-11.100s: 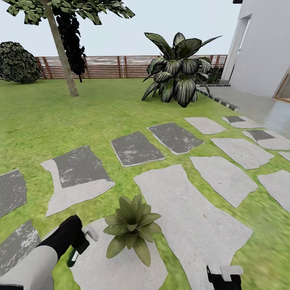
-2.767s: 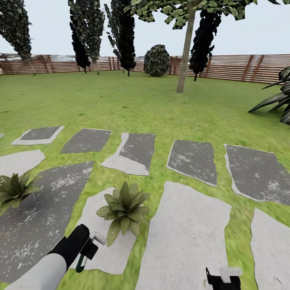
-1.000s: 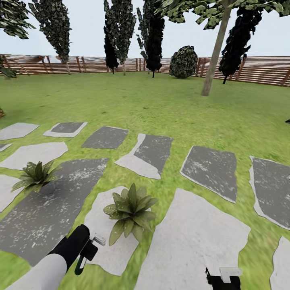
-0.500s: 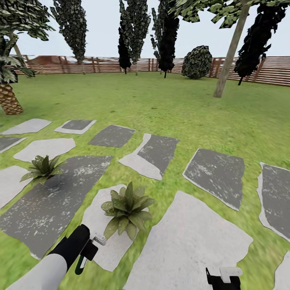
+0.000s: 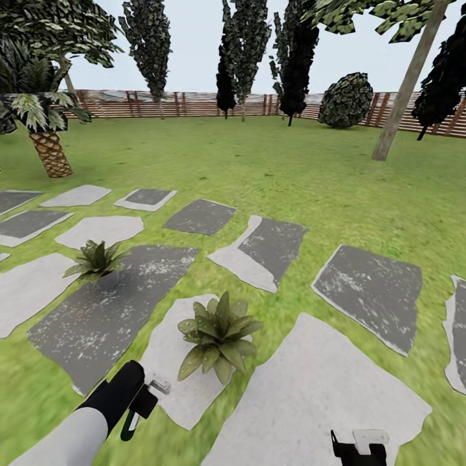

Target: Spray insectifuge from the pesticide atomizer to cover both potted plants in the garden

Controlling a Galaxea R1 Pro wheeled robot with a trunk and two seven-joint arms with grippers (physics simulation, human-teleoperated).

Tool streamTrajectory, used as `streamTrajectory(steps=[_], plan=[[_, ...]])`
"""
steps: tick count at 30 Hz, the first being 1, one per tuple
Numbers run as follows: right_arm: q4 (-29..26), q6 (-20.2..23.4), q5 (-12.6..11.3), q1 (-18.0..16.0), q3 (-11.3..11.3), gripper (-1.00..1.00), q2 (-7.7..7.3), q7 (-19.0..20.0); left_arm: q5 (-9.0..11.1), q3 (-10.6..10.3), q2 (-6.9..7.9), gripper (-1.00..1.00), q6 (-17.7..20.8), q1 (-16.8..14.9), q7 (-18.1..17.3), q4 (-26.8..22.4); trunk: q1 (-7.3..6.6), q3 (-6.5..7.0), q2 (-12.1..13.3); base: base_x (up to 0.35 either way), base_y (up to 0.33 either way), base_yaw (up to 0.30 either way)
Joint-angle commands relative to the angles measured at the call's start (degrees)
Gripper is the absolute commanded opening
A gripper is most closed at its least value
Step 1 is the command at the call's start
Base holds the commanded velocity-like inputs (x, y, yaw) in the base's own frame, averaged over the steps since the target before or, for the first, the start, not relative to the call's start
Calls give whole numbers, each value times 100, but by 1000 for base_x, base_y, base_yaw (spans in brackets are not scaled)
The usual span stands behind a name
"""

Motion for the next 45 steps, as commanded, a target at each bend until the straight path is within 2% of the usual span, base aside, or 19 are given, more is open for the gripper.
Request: streamTrajectory(steps=[1, 17, 36, 45], plan=[[9, -19, 60, -6, -24, 100, 0, -32, -52, -28, 5, -100, 14, -1, -50, -9, 0, -5, -2, 87, -144, 22], [10, -19, 60, -7, -23, 100, 0, -24, -45, -19, 0, -100, 6, -1, -50, -69, 0, 3, -2, 143, -232, 13], [11, -19, 60, -7, -23, 100, 0, -26, -44, -17, 5, -100, 14, -1, -50, -73, 0, 111, -2, 7, -269, 172], [9, -19, 60, -3, -24, 100, -8, -29, -46, -54, 16, -100, 20, -1, -50, 11, 0, 111, -2, 0, -46, 130]])
